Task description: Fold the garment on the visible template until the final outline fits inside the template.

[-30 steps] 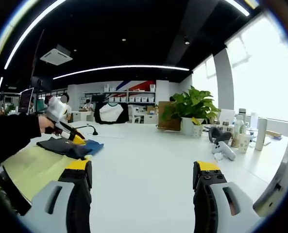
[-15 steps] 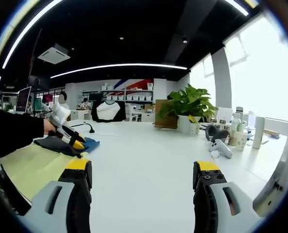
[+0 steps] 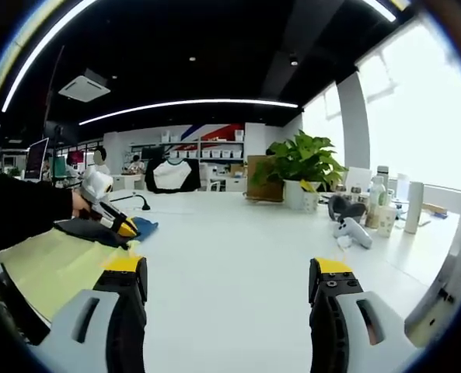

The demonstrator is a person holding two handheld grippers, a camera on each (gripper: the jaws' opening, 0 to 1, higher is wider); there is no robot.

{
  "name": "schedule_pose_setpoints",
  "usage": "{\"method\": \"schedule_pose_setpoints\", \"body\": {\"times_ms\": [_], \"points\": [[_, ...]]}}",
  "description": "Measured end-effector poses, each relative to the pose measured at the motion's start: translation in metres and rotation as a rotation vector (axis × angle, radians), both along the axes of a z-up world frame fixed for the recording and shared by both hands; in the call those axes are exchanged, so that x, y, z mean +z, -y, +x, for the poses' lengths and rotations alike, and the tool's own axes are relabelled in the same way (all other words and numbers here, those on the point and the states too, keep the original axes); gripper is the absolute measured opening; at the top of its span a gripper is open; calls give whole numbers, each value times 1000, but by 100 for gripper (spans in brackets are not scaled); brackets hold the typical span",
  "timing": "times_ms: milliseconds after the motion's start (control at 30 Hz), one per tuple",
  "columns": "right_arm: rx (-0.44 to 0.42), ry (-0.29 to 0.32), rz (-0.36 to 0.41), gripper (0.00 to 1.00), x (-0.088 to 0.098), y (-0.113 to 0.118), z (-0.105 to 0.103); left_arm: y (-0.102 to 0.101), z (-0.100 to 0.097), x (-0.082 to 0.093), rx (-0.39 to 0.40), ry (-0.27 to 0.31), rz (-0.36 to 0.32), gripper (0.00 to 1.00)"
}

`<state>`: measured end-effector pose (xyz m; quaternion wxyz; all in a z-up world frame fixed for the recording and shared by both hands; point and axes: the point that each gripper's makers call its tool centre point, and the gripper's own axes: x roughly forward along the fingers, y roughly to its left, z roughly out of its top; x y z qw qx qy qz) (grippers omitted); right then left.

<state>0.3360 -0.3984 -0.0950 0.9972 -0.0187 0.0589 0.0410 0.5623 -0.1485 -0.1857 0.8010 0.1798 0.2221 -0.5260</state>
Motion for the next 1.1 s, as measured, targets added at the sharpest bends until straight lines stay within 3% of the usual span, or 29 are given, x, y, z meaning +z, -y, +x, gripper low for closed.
{"method": "schedule_pose_setpoints", "body": {"times_ms": [67,200,333,533,600,800,933,967,1033,1100], "points": [[1,-1,1,88,0,0,0,-1,2,1,31,-31,-37,5],[-3,-1,0,88,0,1,1,-1,6,4,45,-12,-54,4],[-5,-6,0,88,-1,2,2,-1,16,13,89,-5,-116,4],[-11,-13,0,88,-3,3,2,-2,22,15,131,12,-134,4],[-14,-15,0,87,-3,4,2,-1,22,12,141,-20,-142,4],[-11,-21,0,87,-5,2,3,1,19,6,139,-32,-143,4],[-11,-22,6,87,-6,2,4,5,18,13,126,-20,-187,15],[-20,-12,29,87,-4,3,4,10,12,19,99,-51,-241,19],[-10,0,47,86,-1,2,4,7,13,27,127,-67,-299,26],[-12,17,42,87,1,2,4,7,11,44,110,-21,-351,32]]}}
